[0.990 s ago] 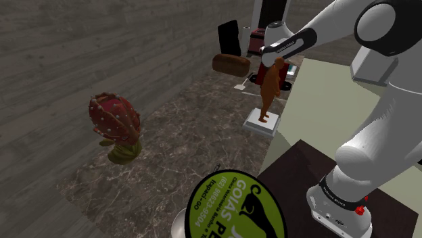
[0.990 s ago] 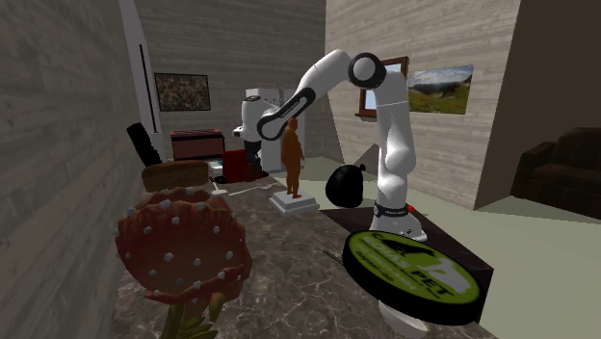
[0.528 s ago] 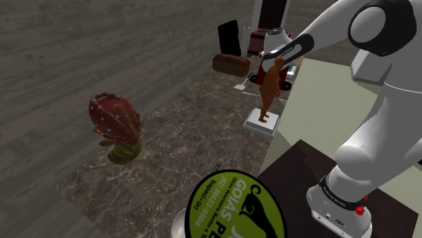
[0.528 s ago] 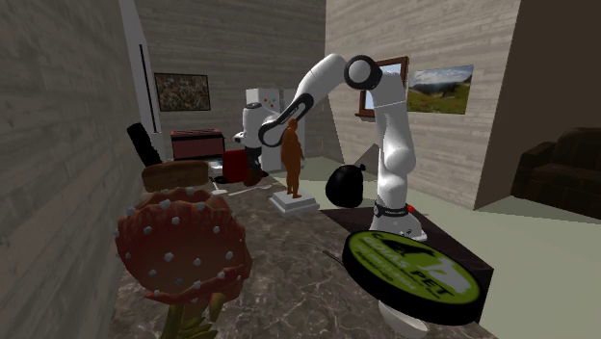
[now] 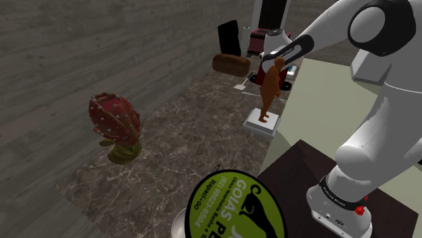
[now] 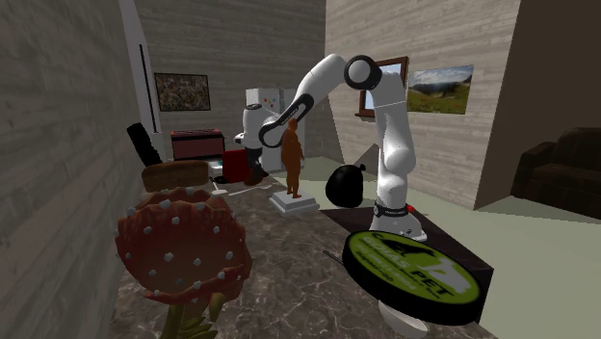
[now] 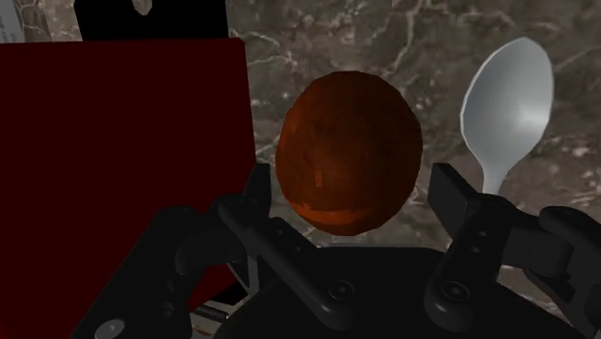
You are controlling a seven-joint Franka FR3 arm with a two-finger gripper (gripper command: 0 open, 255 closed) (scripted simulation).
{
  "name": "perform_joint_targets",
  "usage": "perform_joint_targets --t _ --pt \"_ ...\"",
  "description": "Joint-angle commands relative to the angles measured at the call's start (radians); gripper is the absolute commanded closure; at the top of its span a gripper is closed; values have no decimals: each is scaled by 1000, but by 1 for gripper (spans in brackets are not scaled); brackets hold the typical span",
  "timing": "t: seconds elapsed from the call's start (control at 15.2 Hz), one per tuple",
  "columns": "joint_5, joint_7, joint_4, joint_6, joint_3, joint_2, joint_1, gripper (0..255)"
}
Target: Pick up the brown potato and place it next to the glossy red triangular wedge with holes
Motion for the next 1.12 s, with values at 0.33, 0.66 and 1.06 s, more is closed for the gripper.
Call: perform_joint_targets --t 0.33,0.66,1.06 --pt "7 0 1 -29 9 -18 9 0" --pt "25 -12 8 -105 21 -84 20 0" --pt "25 -12 9 -105 21 -84 20 0"
